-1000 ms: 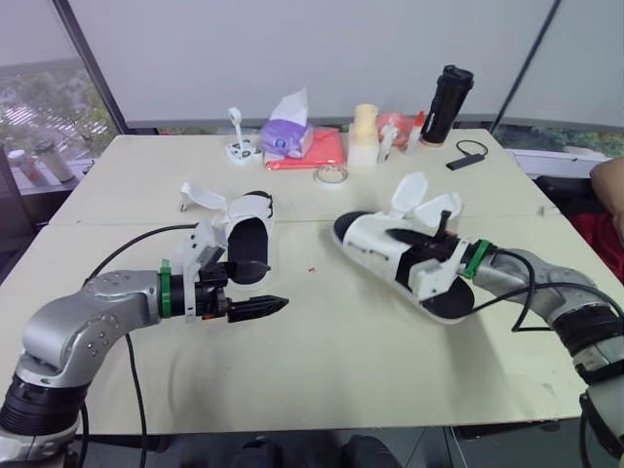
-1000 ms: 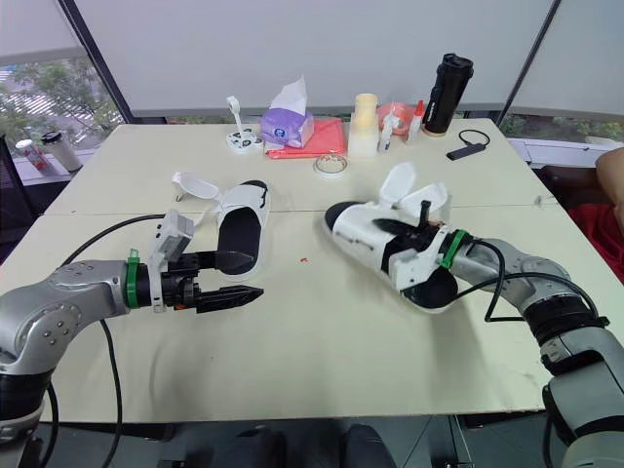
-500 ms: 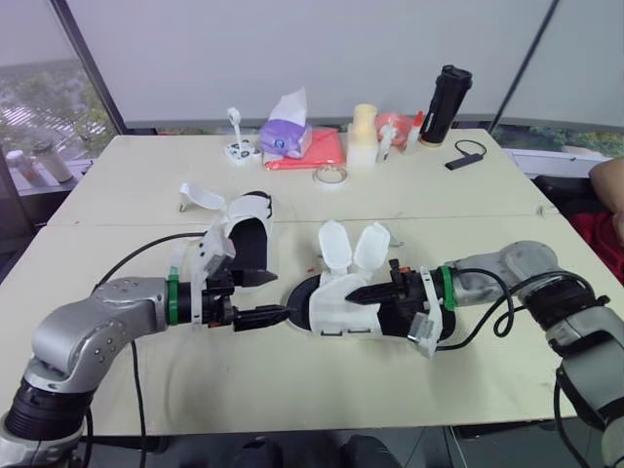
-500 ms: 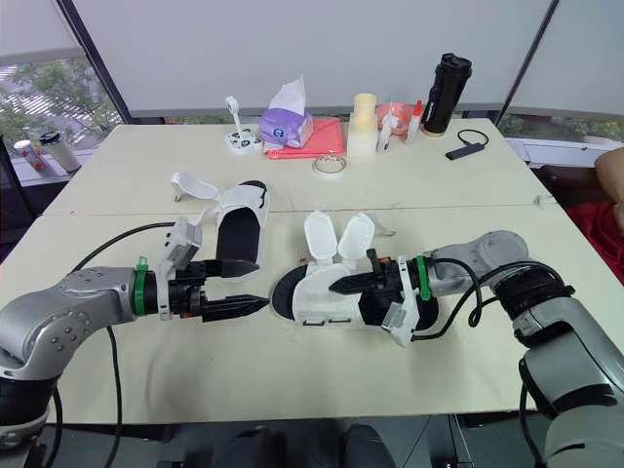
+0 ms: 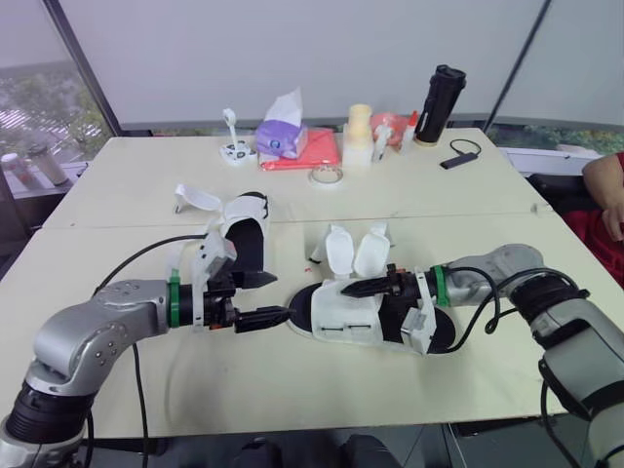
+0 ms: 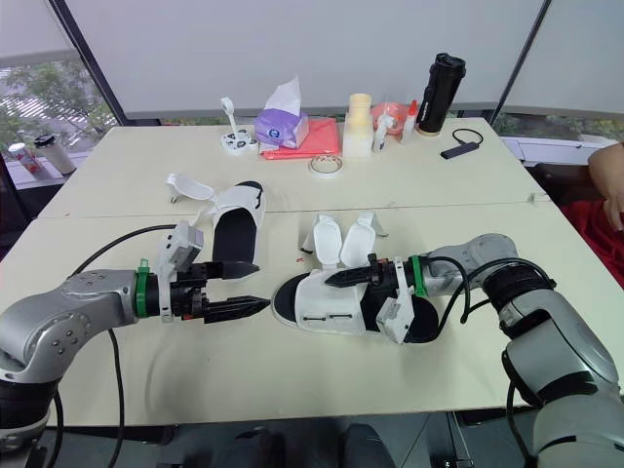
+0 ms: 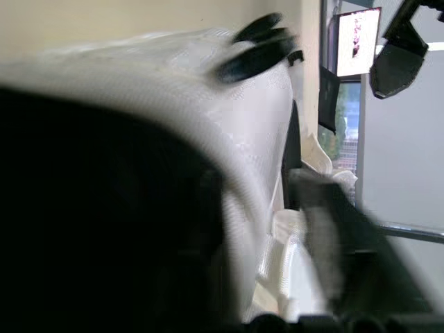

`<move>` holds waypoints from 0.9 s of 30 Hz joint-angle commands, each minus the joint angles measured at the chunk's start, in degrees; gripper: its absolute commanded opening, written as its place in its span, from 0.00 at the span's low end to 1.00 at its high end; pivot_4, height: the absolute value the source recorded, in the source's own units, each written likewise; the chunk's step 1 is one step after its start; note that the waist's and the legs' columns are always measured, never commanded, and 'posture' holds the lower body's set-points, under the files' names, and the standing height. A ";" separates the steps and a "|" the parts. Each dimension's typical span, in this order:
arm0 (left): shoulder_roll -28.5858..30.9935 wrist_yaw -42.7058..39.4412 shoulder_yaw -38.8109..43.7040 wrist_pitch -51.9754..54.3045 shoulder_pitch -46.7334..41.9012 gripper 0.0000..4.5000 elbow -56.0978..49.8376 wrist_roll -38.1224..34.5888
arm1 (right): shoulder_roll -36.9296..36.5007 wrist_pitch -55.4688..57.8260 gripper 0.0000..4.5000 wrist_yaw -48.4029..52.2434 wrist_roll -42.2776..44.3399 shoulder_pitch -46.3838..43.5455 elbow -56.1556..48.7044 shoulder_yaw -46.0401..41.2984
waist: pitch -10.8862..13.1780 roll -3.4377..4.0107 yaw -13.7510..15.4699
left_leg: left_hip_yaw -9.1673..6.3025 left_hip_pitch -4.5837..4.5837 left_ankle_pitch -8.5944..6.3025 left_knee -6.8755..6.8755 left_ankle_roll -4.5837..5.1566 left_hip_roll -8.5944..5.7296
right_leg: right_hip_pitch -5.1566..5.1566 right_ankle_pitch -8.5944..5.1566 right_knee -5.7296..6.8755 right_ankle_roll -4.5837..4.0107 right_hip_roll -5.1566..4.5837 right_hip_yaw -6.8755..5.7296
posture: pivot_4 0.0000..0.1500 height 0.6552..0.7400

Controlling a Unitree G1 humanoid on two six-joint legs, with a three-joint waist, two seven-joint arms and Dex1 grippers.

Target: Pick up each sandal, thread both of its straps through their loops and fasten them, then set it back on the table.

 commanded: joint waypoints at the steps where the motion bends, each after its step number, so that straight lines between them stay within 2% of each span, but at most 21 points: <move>1: 0.61 -1.85 -0.29 -2.23 -0.50 1.00 -0.20 1.23 | -1.46 0.84 0.90 3.50 5.36 -0.58 -1.11 -2.29 | 0.00 0.00 0.09 | 0.00 0.00 0.00 0.00 0.00 0.00 | 0.00 0.00 0.00 0.00 0.00 0.00 | 1.00 1.00; 5: 1.14 -4.25 -1.80 -3.99 -0.39 1.00 0.90 3.20 | -4.52 1.53 0.90 6.72 11.44 2.92 -6.23 -5.18 | 0.00 0.00 0.29 | -0.01 0.00 0.00 0.01 0.02 -0.01 | 0.04 0.00 -0.01 0.00 -0.02 0.00 | 1.00 1.00; 11: 2.28 -7.35 -3.09 -5.74 -0.24 1.00 2.39 5.32 | -12.60 5.43 0.90 9.91 13.85 13.48 -17.97 -12.40 | 0.00 0.00 0.27 | -0.02 0.00 -0.17 0.01 0.32 -0.01 | 0.04 0.00 -0.01 0.00 -0.01 0.00 | 1.00 1.00; 14: 1.94 -8.00 -3.18 -6.96 -0.64 0.82 4.03 6.49 | -15.44 8.72 0.91 11.86 17.91 17.47 -18.45 -15.52 | 0.00 0.00 0.14 | -0.01 0.01 -0.14 0.02 0.40 -0.01 | 0.05 0.00 -0.01 0.00 -0.02 0.00 | 1.00 1.00; 18: 0.70 -9.94 -5.12 -11.13 -2.44 0.39 7.62 9.68 | -17.04 12.86 0.91 14.86 24.79 22.23 -20.38 -19.18 | 0.00 0.01 0.17 | 0.01 0.07 -0.11 0.01 0.44 0.00 | 0.08 0.00 0.05 0.00 0.00 0.04 | 1.00 1.00; 21: -1.41 -12.19 -8.15 -18.67 -5.15 0.05 13.68 15.39 | -17.61 19.31 0.91 20.44 35.98 26.44 -21.33 -21.63 | -0.01 0.01 0.44 | 0.01 0.06 -0.09 0.03 0.48 -0.01 | 0.14 0.00 0.04 -0.01 -0.02 0.04 | 1.00 1.00; 22: -2.09 -13.01 -10.02 -22.18 -6.34 0.01 16.54 18.48 | -17.69 22.70 0.91 23.74 41.95 28.14 -22.93 -22.07 | 0.00 0.00 0.42 | 0.00 0.07 -0.08 0.05 0.49 -0.02 | 0.19 0.00 0.02 -0.01 -0.04 0.04 | 1.00 1.00; 25: -5.01 -15.12 -15.29 -32.34 -10.24 0.01 25.80 26.61 | -16.44 38.91 0.91 34.32 61.92 33.67 -31.30 -24.48 | -0.01 0.01 0.66 | -0.03 0.19 -0.10 0.04 0.52 -0.03 | 0.39 0.00 -0.05 -0.01 -0.03 0.00 | 1.00 1.00; 27: -7.60 -17.43 -17.41 -36.33 -12.69 0.01 30.88 28.89 | -15.55 50.77 0.91 39.65 70.45 36.00 -36.98 -26.25 | -0.01 0.01 0.64 | -0.05 0.32 -0.12 0.03 0.56 -0.02 | 0.55 0.00 -0.11 -0.01 -0.03 -0.02 | 1.00 1.00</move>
